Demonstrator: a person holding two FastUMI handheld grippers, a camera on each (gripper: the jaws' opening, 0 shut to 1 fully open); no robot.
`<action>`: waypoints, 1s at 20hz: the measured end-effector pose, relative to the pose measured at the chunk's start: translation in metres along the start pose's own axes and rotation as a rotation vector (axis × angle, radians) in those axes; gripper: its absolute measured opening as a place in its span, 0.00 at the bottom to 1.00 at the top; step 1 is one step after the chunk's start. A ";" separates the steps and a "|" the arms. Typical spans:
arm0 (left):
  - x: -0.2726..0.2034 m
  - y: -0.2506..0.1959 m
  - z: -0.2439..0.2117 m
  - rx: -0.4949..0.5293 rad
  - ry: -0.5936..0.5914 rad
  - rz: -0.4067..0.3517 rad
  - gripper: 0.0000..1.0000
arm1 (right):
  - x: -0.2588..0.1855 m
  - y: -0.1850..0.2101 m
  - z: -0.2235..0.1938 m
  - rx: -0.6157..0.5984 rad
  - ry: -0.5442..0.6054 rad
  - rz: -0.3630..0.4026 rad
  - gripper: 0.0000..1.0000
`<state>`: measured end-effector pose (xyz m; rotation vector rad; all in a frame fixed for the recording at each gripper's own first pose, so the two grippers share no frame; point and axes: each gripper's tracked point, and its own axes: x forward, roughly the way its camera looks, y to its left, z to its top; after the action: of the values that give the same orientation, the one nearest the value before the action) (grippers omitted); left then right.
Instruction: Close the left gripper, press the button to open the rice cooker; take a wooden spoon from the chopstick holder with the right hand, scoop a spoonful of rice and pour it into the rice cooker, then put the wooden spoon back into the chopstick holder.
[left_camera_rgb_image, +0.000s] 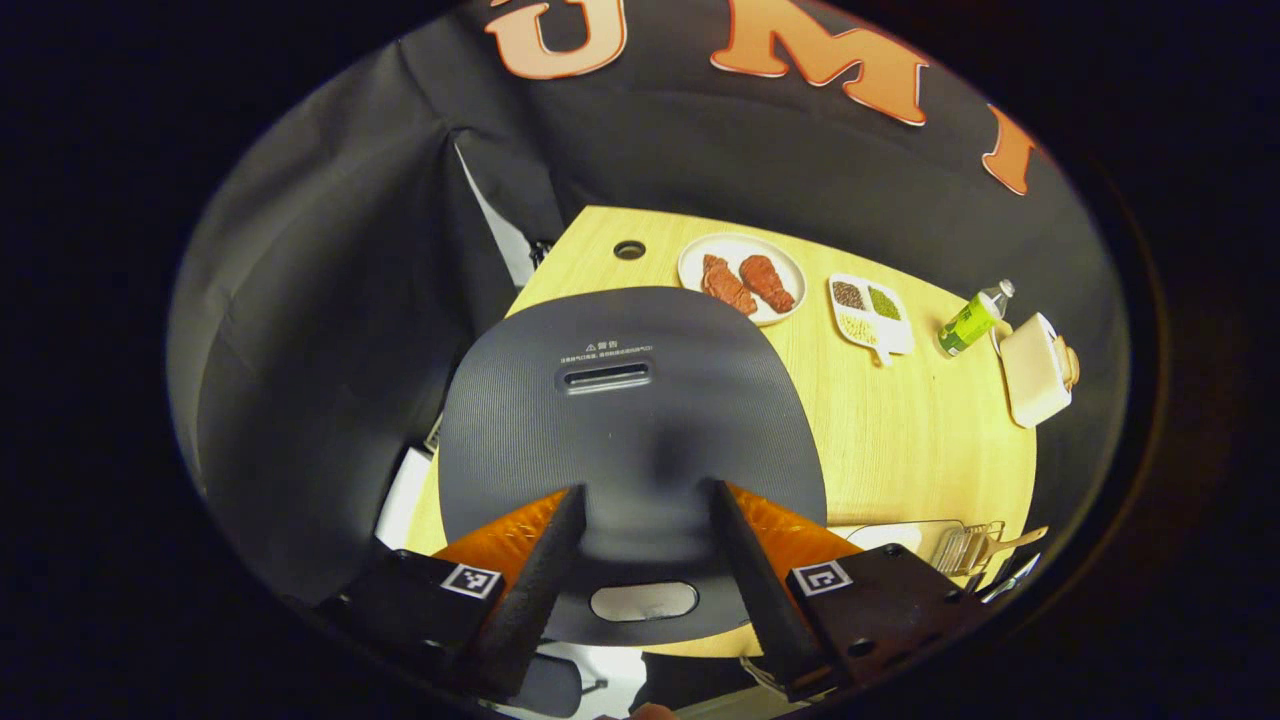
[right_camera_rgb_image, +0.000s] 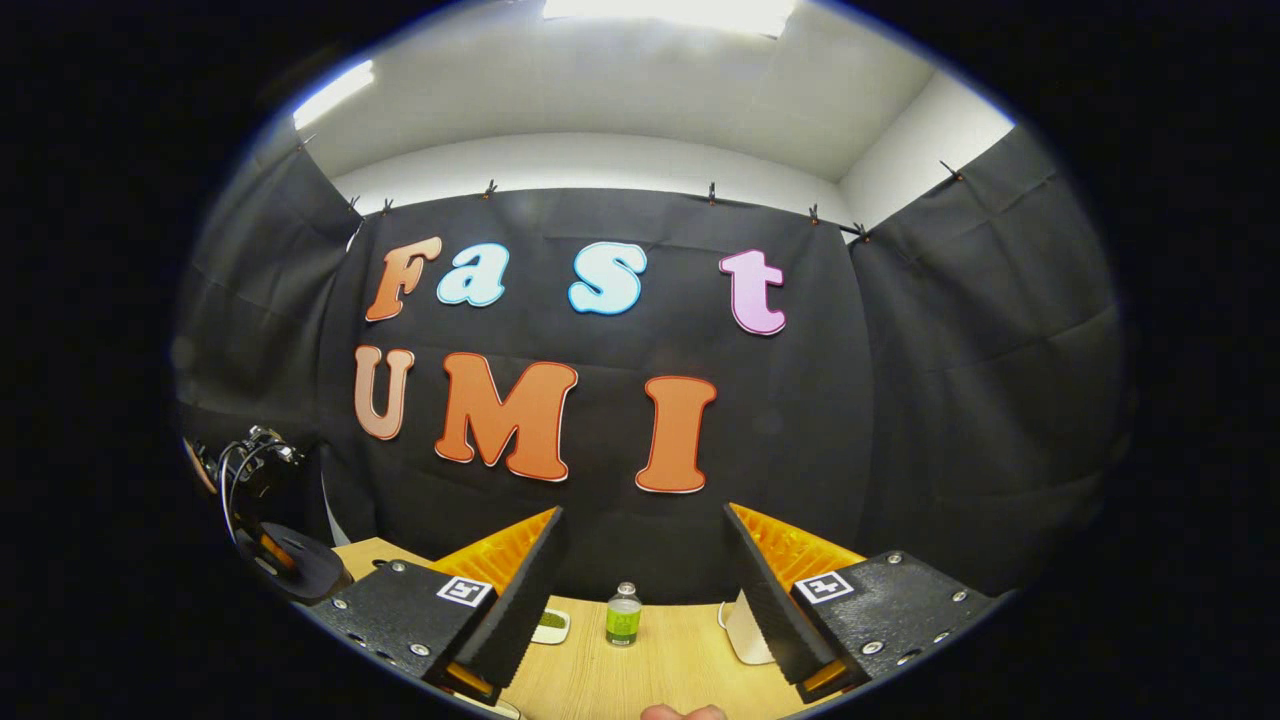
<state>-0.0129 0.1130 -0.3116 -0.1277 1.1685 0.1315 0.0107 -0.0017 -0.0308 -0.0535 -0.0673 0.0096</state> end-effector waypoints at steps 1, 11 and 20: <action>0.004 -0.001 0.001 -0.013 -0.035 0.005 0.87 | 0.001 0.002 0.001 0.005 0.002 0.006 0.95; -0.097 -0.017 0.078 -0.005 -0.588 0.015 0.96 | 0.007 0.016 0.012 0.006 0.001 0.045 0.94; -0.205 -0.051 0.127 0.020 -0.996 -0.041 0.90 | 0.008 0.044 0.003 0.021 0.040 0.109 0.95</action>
<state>0.0322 0.0769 -0.0717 -0.0527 0.1741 0.1232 0.0178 0.0422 -0.0300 -0.0363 -0.0240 0.1184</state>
